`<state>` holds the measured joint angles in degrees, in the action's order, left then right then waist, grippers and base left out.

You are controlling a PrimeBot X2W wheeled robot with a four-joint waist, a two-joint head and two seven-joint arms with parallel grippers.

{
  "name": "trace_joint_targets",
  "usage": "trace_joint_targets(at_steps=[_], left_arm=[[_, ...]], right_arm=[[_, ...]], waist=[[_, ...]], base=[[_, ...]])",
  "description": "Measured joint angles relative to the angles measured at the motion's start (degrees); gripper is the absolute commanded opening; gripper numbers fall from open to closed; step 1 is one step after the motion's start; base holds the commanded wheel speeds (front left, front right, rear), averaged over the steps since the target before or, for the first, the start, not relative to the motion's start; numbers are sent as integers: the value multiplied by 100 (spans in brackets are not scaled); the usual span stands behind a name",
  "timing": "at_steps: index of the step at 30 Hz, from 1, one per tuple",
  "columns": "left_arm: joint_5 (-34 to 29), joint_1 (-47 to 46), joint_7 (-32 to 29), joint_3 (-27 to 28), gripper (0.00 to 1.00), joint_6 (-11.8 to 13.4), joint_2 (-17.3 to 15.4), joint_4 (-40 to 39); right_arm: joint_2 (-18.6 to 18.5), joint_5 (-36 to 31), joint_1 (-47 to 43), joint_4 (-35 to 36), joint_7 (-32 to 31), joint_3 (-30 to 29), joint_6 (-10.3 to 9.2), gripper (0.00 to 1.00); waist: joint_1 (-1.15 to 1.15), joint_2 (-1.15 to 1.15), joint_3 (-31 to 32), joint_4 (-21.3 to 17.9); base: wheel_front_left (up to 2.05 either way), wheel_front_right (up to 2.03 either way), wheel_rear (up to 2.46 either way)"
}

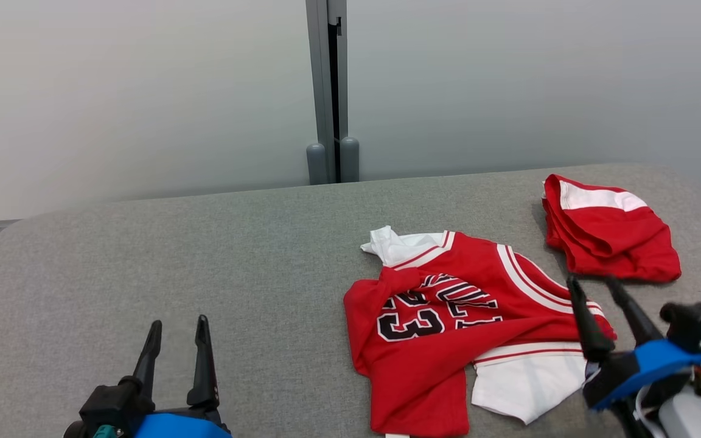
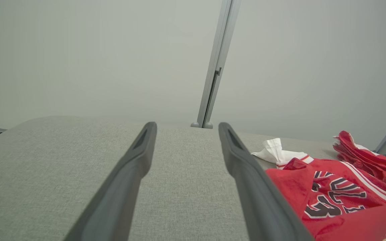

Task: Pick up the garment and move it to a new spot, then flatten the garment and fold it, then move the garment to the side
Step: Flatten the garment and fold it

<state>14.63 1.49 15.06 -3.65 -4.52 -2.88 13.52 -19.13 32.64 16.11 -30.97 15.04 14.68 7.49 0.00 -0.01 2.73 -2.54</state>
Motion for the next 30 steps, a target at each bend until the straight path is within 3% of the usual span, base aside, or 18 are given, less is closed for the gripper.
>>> trace_joint_targets(at_steps=[6, 16, 20, 28, 29, 30], left_arm=[[69, 19, -35, -409, 100, -140, -3, 314], [1073, -138, -1735, -2566, 100, -270, -10, 1042], [1433, -318, -2003, -2848, 100, -289, -11, 1407], [2065, -813, -1834, -2804, 100, -293, 8, 2115], [2179, -866, -1819, -2856, 35, -293, 5, 2153], [2226, -915, -1816, -2906, 0, -293, 7, 2214]], right_arm=[[448, -592, -595, 485, 0, -506, 0, 100], [544, -827, -631, 662, 0, -778, 0, 100], [553, -837, -626, 665, -1, -795, 0, 100], [587, -821, -604, 677, 0, -860, 0, 100], [599, -821, -604, 683, 0, -873, 0, 100], [606, -821, -604, 686, 0, -886, 0, 100]], waist=[[0, 0, -42, -117], [0, 1, -238, -465], [1, 1, -323, -676], [1, 2, -513, -890], [1, 1, -530, -883], [1, 1, -542, -873]], base=[[0, 0, 0], [0, 0, 0], [0, 0, 0], [0, 0, 0], [0, 0, 0], [0, 0, 0]])
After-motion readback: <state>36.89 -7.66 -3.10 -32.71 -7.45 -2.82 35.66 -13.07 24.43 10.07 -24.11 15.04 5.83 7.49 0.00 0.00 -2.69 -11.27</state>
